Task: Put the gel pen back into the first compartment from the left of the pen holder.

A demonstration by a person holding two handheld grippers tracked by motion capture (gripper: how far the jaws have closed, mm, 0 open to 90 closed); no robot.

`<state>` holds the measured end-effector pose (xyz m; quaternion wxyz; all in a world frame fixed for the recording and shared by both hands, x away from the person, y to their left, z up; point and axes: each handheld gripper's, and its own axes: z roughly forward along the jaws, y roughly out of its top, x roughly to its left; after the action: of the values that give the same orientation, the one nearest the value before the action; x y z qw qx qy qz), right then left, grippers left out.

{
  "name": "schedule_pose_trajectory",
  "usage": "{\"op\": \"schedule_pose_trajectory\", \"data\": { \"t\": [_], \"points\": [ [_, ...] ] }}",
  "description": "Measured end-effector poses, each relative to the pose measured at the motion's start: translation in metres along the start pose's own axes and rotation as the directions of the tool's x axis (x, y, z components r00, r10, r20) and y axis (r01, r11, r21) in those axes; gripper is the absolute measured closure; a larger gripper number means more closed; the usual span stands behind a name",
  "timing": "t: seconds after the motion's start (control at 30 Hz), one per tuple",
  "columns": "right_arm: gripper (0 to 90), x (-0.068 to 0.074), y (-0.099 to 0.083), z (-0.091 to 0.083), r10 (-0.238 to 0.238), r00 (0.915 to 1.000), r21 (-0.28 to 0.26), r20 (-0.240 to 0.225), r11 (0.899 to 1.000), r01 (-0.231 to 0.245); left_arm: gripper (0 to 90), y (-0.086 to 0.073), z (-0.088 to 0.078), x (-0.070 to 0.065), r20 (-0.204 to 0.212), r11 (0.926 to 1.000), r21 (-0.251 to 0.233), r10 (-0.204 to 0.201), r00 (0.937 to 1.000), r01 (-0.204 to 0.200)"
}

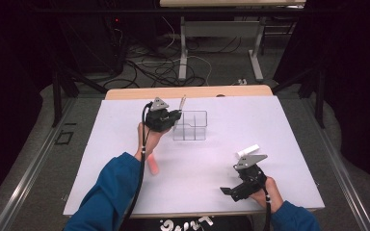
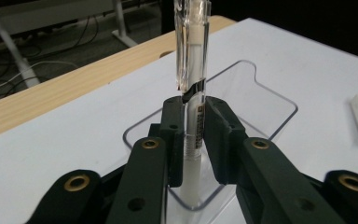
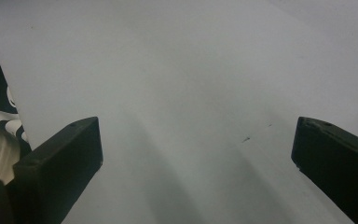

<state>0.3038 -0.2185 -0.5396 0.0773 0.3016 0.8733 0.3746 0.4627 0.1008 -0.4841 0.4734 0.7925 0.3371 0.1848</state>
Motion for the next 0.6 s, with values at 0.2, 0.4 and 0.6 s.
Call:
{"op": "schedule_pose_trajectory", "data": {
  "t": [0.2,0.4,0.6],
  "points": [
    [1.5,-0.001,-0.001,-0.001,0.011,0.9999,-0.010,0.005,1.000,-0.011,37.5,-0.001,-0.018,-0.010,-0.042,0.9998,0.017,0.012,0.9990,-0.011],
    [1.4,0.000,-0.001,-0.002,0.003,0.9998,-0.010,0.017,1.000,-0.002,19.9,-0.012,-0.033,-0.018,-0.022,0.9981,0.048,0.041,0.9989,-0.040],
    [1.5,-0.001,-0.001,-0.003,0.002,0.9999,-0.002,0.014,1.000,-0.002,13.8,-0.027,-0.045,-0.025,-0.018,0.9941,0.092,0.060,0.9981,-0.058]
  ]
}}
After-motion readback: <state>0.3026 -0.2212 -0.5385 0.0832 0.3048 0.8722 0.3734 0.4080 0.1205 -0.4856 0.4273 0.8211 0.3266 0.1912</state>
